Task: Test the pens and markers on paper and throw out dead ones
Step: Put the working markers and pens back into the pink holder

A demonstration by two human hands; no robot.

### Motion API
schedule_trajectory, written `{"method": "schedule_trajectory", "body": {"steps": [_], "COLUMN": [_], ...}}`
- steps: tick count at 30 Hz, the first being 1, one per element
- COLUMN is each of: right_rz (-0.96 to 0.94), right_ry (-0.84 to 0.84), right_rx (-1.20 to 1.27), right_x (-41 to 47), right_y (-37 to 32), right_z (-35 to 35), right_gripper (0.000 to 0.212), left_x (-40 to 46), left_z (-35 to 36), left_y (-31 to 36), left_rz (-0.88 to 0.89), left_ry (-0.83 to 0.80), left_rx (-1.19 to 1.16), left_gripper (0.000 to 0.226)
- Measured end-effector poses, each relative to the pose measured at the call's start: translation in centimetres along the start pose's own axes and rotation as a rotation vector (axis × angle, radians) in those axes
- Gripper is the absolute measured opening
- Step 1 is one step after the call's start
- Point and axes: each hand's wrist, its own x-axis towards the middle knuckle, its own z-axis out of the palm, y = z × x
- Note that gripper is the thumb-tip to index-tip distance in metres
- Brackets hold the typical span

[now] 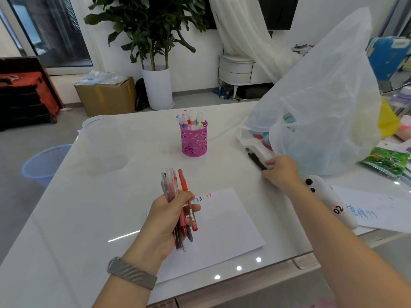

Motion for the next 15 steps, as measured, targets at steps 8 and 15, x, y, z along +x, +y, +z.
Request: {"method": "schedule_trajectory", "body": {"steps": [8, 15], "right_rz": [-0.030, 0.004], "right_ry": [-0.270, -0.800], "right_rx": [-0.022, 0.820], "right_x": [-2.2, -8.9], "right_y": [-1.3, -6.5], "right_z": [-1.4, -2.3], "right_gripper": [0.021, 0.024], "left_x": [0.1, 0.4], "left_z": [0.3, 0.6], "left_y": [0.1, -0.1], "left_rz": [0.002, 0.029], "left_ry": [-0.008, -0.011], "left_rx": [-0.035, -0.207], "left_gripper": [0.008, 0.014]}}
